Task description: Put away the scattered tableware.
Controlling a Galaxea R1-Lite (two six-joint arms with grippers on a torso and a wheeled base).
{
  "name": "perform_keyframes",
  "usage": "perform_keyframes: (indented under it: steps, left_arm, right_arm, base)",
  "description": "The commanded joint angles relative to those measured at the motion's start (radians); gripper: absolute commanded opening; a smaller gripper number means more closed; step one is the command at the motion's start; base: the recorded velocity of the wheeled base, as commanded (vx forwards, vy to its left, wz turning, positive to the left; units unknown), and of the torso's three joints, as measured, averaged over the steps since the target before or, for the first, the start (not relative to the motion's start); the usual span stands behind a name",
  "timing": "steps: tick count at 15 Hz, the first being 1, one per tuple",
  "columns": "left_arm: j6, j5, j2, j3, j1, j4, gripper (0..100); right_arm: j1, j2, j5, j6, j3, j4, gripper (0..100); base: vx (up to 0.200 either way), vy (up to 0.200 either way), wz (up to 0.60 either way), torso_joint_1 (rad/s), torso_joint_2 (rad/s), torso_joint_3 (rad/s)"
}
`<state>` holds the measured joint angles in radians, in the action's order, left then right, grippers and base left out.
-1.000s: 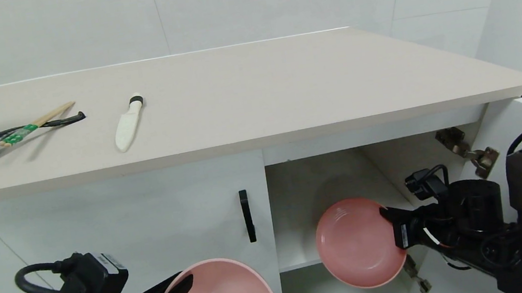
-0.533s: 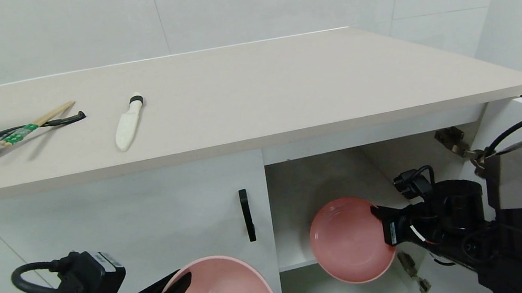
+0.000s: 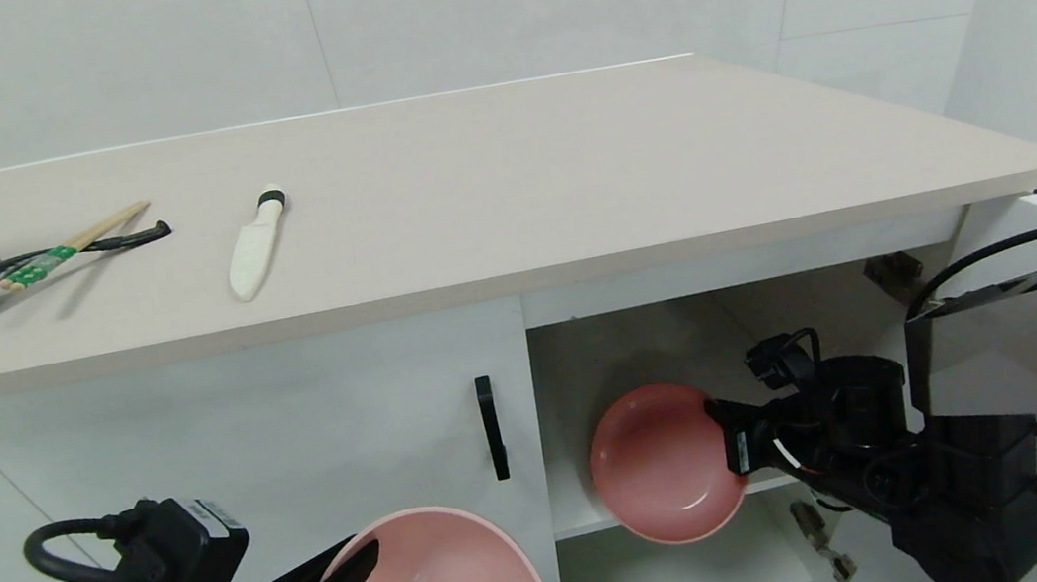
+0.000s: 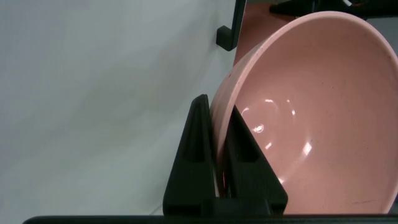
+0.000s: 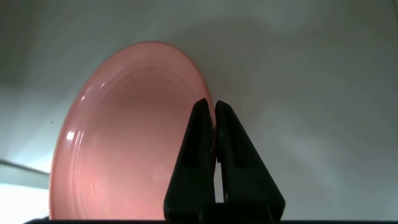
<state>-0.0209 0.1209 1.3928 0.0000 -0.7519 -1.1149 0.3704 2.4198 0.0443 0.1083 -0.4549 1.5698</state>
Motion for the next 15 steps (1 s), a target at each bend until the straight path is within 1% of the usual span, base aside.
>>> perform_keyframes:
  steps: [1,2,3,5,9,15]
  left_arm:
    - [-0.001,0.0,-0.001,0.0,0.0,0.0,0]
    - [-0.001,0.0,-0.001,0.0,0.0,0.0,0]
    - [-0.002,0.0,-0.001,0.0,0.0,0.0,0]
    - [-0.002,0.0,0.002,0.0,0.0,0.001,0]
    - [-0.002,0.0,0.0,0.0,0.0,0.001,0]
    - [-0.005,0.0,0.0,0.0,0.0,0.001,0]
  right_arm:
    - [0.002,0.039,0.0,0.001,-0.033,0.001,0]
    - [0.002,0.045,0.0,0.002,-0.044,0.001,0]
    - [0.004,0.061,0.0,0.031,-0.091,0.001,0]
    - [0.019,0.064,0.0,0.125,-0.145,0.001,0]
    - [0.018,0.111,0.0,0.146,-0.156,0.001,0]
    - [0.013,0.136,-0.003,0.225,-0.179,0.001,0]
  base:
    - [0.0,0.0,0.0,0.0,0.0,0.0]
    - [0.0,0.0,0.0,0.0,0.0,0.0]
    - [0.0,0.0,0.0,0.0,0.0,0.0]
    - [0.0,0.0,0.0,0.0,0.0,0.0]
    - [0.0,0.0,0.0,0.0,0.0,0.0]
    - [0.0,0.0,0.0,0.0,0.0,0.0]
